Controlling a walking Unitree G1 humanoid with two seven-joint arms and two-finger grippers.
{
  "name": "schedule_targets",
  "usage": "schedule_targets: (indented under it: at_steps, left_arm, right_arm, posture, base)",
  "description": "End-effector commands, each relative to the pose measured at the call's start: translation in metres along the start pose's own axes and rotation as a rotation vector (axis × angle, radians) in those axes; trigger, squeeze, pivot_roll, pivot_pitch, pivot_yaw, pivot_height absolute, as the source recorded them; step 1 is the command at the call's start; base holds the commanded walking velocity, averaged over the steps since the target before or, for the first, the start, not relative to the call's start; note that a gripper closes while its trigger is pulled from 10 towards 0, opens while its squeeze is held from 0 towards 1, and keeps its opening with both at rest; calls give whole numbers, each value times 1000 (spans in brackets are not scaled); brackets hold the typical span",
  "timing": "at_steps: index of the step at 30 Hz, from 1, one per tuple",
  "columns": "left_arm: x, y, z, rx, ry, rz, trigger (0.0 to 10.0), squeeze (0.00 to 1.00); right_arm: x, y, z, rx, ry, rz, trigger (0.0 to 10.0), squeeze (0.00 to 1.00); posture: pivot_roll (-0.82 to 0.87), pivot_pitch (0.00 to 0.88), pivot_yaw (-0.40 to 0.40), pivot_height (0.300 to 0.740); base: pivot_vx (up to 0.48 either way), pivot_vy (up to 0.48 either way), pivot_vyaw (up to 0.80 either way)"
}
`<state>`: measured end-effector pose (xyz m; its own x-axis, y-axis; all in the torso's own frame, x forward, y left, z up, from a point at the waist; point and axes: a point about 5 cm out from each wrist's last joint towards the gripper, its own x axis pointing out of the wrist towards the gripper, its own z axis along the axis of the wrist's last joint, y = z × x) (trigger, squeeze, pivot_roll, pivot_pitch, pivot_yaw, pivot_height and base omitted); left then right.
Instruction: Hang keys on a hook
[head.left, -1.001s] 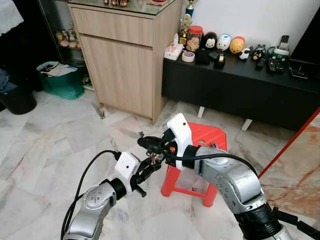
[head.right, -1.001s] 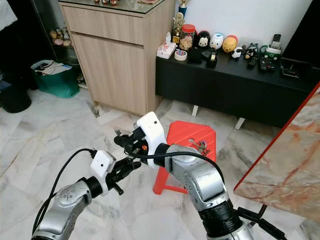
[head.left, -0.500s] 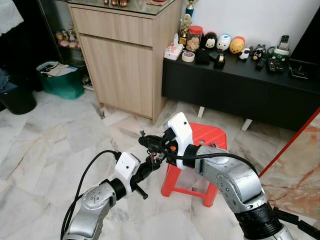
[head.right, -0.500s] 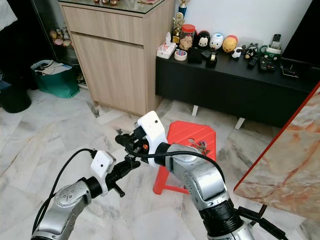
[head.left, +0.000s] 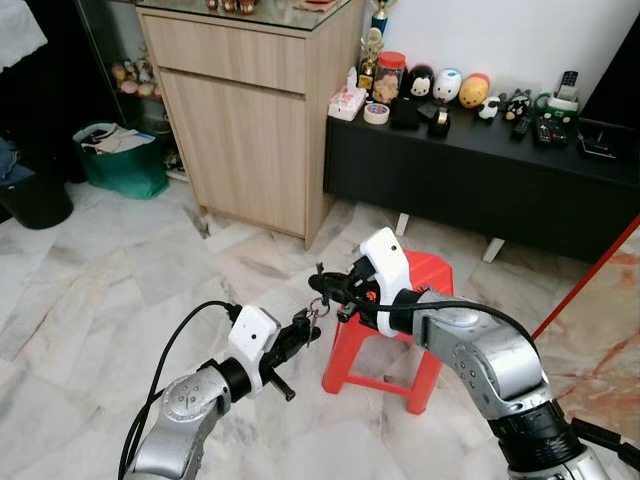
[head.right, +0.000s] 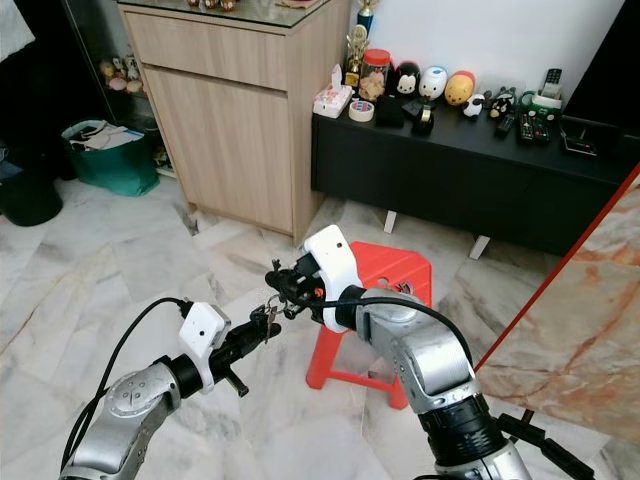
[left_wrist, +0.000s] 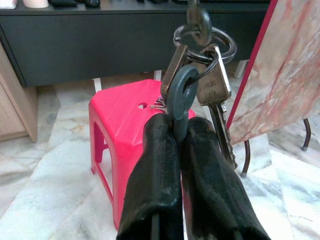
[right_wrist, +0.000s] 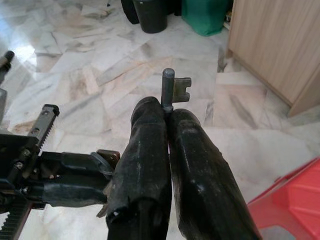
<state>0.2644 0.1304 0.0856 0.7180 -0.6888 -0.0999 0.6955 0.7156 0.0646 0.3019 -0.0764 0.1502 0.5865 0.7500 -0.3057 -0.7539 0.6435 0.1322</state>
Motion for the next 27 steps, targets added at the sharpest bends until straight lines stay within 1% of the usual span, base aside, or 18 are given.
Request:
schedule_targets:
  at_steps: [1,8,9,13,14,16,18,19,24,27]
  left_arm:
    - [-4,-1,0,-15,-2,8,0,0]
    - [-5,0,0,-10,-2,9,0,0]
    - [-6,0,1,-9,-3,11,0,0]
    - [-5,0,1,-9,-4,13,0,0]
    - [-6,0,2,-10,-4,12,0,0]
    - [-5,0,2,-11,-4,13,0,0]
    - [-5,0,2,-12,-4,13,0,0]
    - [-6,0,2,-11,-3,14,0,0]
    - [-6,0,2,-11,-4,17,0,0]
    - [-5,0,2,-10,-1,15,0,0]
  right_arm:
    - [-11,-18,-3,8,-1,-98,10000,0]
    - [-16,-30,-23,37,55,-144,10000,0]
    - [-17,-33,-29,50,75,-156,10000,0]
    - [-19,-37,-43,79,107,-178,10000,0]
    - [-20,-39,-51,97,127,-190,10000,0]
    - [-21,-41,-57,113,140,-197,10000,0]
    - [-21,-41,-59,115,144,-199,10000,0]
    - [-22,-42,-67,129,164,-208,10000,0]
    - [-22,-43,-84,165,202,-218,10000,0]
    - [-23,-44,-95,166,241,-228,10000,0]
  posture:
    - [70,57,-71,740]
    - [71,60,-71,740]
    - [70,60,-72,740]
    - [73,62,-72,740]
    - [71,62,-73,740]
    - [72,62,-73,740]
    - [72,62,-73,740]
    - [73,62,-73,740]
    - [75,61,-72,740]
    - [75,61,-71,740]
  base:
    - [0,0,0]
    - [0,0,0]
    - [0,0,0]
    - [0,0,0]
    - [0,0,0]
    - [0,0,0]
    - [0,0,0]
    - [0,0,0]
    - [0,0,0]
    - [0,0,0]
